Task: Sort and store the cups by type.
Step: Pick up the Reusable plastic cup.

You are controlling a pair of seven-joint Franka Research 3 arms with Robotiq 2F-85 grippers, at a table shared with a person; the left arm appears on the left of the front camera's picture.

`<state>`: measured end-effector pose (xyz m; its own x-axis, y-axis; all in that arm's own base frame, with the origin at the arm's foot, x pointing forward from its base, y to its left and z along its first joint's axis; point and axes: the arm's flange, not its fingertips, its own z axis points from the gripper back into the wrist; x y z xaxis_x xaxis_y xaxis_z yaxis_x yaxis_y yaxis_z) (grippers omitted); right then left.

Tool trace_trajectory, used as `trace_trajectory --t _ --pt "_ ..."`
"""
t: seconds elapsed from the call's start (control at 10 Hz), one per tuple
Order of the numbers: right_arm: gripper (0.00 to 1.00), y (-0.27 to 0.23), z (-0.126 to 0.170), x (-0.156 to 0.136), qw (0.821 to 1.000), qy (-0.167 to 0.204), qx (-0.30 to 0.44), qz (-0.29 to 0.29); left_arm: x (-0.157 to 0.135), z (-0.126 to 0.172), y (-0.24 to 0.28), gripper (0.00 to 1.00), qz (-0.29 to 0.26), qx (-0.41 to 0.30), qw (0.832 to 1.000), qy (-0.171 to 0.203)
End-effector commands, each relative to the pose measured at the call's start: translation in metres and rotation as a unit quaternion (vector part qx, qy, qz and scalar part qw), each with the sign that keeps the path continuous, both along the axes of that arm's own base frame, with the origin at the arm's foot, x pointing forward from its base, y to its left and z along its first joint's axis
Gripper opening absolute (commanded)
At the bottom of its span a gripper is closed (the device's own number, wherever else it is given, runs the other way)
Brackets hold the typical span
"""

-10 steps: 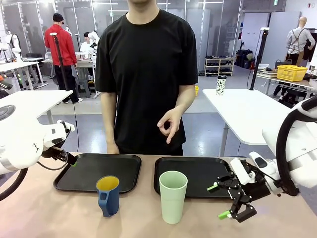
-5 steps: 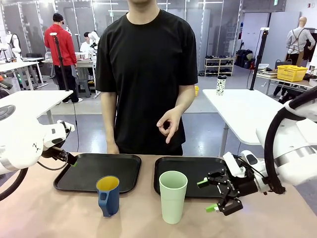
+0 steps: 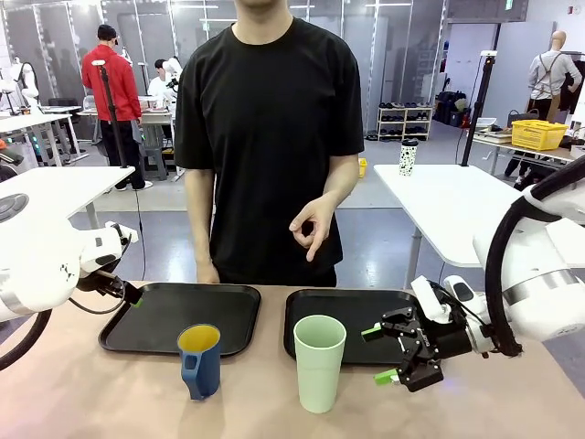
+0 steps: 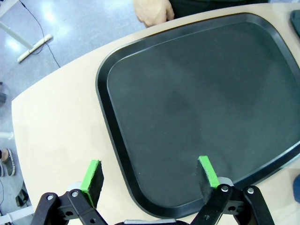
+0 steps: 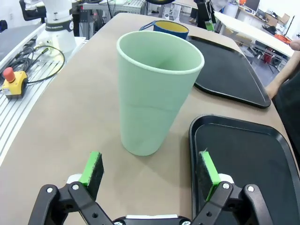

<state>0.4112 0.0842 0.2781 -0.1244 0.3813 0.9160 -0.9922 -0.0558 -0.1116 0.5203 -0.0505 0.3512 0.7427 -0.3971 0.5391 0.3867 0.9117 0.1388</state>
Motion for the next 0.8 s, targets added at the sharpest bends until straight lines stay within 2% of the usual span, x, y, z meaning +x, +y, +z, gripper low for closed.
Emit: trace_trajectory --t 0.0,0.2,0.7 --pt "1.0 -0.002 0.0 0.001 1.0 0.0 0.0 -0.002 0.0 0.001 -0.001 1.0 -0.003 0.003 1.0 -0.001" --pt "1.0 0.003 -0.001 0.009 0.999 -0.004 0.028 0.037 0.0 0.001 -0.001 1.0 -0.003 0.003 1.0 -0.001" --pt "1.0 0.02 -0.023 0.033 0.991 -0.005 0.047 0.124 0.0 0.001 -0.001 1.0 -0.003 0.003 1.0 -0.001"
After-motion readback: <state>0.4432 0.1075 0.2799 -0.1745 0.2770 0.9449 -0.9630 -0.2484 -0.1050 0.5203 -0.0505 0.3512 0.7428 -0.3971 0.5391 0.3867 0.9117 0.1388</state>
